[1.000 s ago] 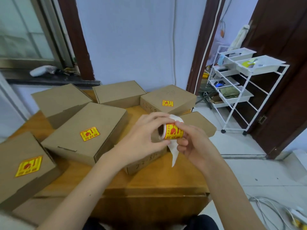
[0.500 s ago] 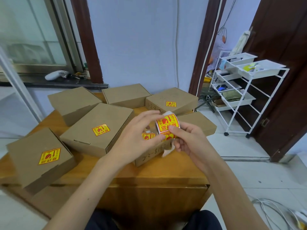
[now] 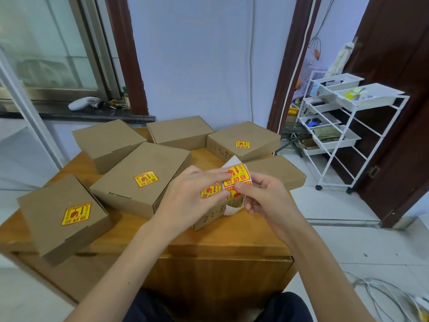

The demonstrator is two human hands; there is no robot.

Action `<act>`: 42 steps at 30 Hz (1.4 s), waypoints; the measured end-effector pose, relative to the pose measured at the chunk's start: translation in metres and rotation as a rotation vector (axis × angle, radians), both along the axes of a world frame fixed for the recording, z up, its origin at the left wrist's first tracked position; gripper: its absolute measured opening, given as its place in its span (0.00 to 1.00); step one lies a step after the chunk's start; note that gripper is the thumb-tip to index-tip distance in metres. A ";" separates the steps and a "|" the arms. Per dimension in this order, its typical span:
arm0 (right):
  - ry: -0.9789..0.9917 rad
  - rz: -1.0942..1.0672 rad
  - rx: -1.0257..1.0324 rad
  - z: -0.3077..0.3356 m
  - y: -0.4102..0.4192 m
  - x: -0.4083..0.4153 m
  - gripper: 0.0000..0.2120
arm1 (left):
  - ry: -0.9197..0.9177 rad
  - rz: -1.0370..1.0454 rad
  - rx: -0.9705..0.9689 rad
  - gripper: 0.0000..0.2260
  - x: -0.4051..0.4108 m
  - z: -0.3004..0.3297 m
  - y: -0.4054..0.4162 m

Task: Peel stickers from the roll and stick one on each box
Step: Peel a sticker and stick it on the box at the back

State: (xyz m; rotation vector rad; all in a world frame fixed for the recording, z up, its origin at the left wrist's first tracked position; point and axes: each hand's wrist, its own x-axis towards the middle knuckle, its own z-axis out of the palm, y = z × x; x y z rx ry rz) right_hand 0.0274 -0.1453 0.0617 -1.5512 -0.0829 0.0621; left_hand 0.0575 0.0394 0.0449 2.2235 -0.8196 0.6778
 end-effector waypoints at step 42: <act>0.011 0.016 -0.066 -0.002 0.020 0.002 0.09 | 0.325 0.038 -0.381 0.05 -0.007 -0.002 0.012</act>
